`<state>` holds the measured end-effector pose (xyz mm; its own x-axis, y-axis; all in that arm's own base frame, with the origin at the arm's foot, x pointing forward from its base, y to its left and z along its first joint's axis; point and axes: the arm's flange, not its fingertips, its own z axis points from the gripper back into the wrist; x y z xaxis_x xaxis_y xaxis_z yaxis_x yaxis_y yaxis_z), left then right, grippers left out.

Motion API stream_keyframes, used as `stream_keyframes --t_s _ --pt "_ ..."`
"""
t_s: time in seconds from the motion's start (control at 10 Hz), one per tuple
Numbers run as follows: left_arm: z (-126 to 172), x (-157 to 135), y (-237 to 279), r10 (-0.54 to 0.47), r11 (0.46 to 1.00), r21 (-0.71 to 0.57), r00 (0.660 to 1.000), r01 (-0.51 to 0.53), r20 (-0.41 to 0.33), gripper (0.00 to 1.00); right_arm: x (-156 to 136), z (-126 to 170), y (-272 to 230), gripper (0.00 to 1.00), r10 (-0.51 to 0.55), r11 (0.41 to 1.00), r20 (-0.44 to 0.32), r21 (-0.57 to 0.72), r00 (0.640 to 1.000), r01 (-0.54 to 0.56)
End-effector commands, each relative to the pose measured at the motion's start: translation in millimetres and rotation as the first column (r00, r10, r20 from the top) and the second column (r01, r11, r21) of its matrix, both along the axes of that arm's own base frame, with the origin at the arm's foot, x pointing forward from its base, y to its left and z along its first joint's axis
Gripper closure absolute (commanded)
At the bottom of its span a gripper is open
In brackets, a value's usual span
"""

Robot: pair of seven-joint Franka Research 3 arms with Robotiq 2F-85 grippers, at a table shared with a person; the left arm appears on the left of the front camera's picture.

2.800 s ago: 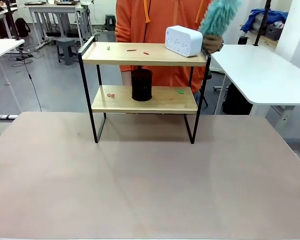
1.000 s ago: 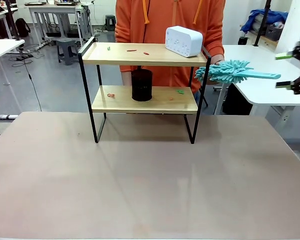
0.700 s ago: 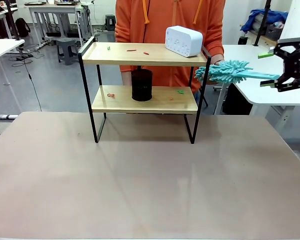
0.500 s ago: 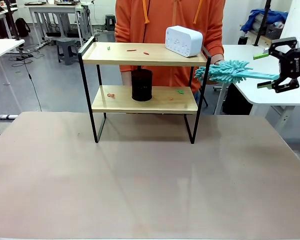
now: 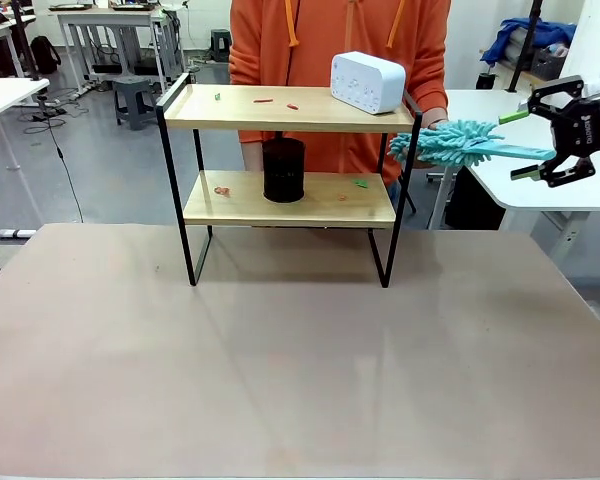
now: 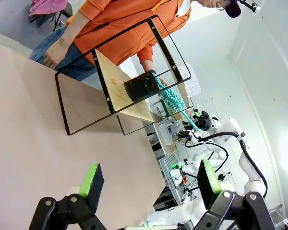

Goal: Clean the shelf.
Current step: Pick up the Duster from the human.

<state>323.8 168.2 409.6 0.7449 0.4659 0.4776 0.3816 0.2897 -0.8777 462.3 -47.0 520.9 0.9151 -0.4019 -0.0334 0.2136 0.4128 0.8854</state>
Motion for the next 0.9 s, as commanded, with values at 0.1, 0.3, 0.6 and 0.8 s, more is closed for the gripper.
stream_keyframes --t_s 0.1,0.3,0.6,0.8 --pt "1.7 -2.6 -2.1 -0.004 1.0 0.0 1.0 0.004 0.023 0.0 7.5 1.8 3.3 0.65 0.004 1.0 0.011 -0.018 1.0 -0.004" --pt "1.7 -2.6 -2.1 -0.004 1.0 0.0 1.0 0.004 0.023 0.0 8.8 1.0 4.4 1.0 0.0 1.0 0.017 -0.016 1.0 0.0" --pt "1.7 -2.6 -2.1 -0.004 1.0 0.0 1.0 0.004 0.023 0.0 9.7 -3.1 5.7 1.0 -0.001 1.0 0.015 -0.023 1.0 0.002" --pt "1.7 -2.6 -2.1 -0.004 1.0 0.0 1.0 0.004 0.023 0.0 9.9 -5.6 4.4 1.0 -0.002 1.0 0.014 -0.018 1.0 0.002"
